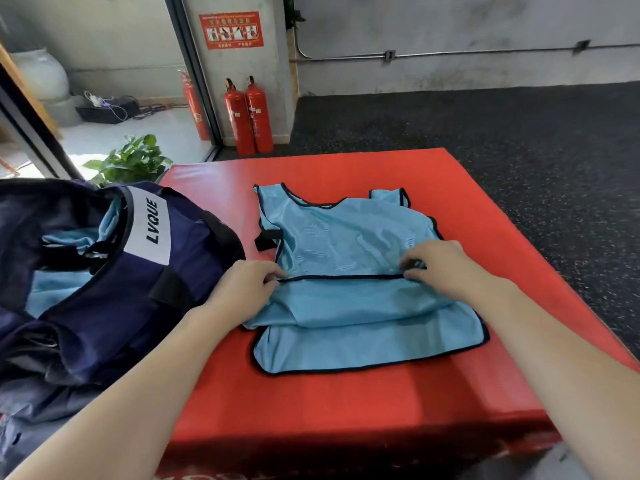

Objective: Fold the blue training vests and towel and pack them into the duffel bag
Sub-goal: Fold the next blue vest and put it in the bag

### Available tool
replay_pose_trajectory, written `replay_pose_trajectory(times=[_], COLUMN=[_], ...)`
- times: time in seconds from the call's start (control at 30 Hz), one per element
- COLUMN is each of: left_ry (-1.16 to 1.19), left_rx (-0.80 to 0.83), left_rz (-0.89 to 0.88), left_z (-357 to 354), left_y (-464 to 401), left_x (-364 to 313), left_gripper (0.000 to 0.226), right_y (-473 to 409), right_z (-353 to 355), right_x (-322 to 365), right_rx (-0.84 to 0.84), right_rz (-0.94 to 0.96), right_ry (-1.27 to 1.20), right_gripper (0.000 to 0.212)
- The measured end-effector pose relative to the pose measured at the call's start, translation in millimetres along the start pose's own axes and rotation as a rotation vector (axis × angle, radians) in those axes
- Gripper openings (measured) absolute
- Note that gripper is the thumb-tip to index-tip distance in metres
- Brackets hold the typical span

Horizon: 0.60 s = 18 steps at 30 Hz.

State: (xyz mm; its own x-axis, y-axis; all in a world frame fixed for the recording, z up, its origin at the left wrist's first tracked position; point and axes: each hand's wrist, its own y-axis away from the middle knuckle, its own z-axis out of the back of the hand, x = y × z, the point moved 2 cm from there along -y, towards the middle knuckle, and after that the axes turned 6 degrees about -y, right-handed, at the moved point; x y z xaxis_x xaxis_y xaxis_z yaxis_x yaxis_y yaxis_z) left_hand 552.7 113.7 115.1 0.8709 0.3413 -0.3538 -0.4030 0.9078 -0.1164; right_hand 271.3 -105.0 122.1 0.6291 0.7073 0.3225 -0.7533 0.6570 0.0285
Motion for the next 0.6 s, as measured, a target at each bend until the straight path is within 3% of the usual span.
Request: replay_pose_trajectory(times=[0.23, 0.4, 0.5, 0.6], left_ry=[0.128, 0.254, 0.280, 0.260], left_rx=[-0.017, -0.092, -0.129, -0.129], left_rz=[0.094, 0.116, 0.100, 0.078], left_z=[5.4, 12.4, 16.9, 19.5], left_y=[-9.5, -3.7, 3.1, 13.4], left_x=[3.6, -3.5, -3.5, -7.5], left_gripper=[0.022, 0.016, 0.022, 0.037], right_y=[-4.8, 5.0, 13.3, 20.6], right_z=[7.5, 15.4, 15.6, 14.5], right_x=[-21.2, -27.8, -30.6, -38.6], right_rx=[0.085, 0.052, 0.094, 0.020], right_rz=[-0.060, -0.075, -0.095, -0.101], right_ry=[-0.093, -0.144, -0.047, 0.008], right_gripper=[0.013, 0.017, 0.030, 0.026])
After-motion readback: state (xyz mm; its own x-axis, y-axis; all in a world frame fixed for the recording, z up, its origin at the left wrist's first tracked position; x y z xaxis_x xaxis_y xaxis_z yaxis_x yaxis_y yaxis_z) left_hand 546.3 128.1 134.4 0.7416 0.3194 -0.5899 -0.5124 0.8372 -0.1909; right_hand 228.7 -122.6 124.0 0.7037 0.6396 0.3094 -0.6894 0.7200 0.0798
